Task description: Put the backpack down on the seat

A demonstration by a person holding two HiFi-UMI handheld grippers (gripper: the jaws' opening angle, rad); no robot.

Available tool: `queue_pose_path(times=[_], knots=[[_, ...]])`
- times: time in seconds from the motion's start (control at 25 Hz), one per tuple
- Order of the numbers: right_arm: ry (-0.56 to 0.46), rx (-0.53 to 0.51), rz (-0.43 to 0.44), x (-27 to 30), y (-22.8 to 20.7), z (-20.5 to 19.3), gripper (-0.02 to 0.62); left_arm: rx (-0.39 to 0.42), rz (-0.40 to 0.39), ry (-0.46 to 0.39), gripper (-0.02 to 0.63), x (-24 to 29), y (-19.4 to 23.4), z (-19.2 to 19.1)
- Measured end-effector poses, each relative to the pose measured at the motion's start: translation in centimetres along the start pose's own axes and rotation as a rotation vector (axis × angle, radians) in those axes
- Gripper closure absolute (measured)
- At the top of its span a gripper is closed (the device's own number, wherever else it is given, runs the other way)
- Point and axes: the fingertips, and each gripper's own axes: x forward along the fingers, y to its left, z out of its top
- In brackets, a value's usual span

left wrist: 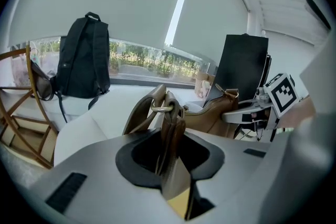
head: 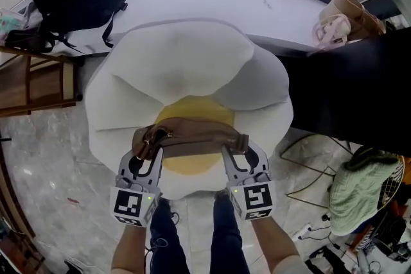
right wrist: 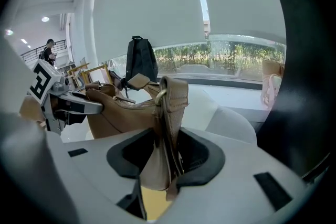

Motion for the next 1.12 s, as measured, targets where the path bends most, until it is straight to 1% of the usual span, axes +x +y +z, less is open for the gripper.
queue_pose_path(times=[0.32,0.8,1.12], knots=[[0.031,-0.022,0.003,4.3,-1.4,-3.6,0.434,0.003,0.016,0.029,0.503,4.0,1.4,-3.7],[0.090,-0.017,0.000,9.5,-2.5,-7.5,0.434,-0.046,0.065,0.075,0.503,9.1,3.8,-7.8],[0.162,-0.007,0.018,12.9,-3.3,-10.5,0.434,-0.075,0.061,0.138,0.503,12.1,5.2,-10.8]])
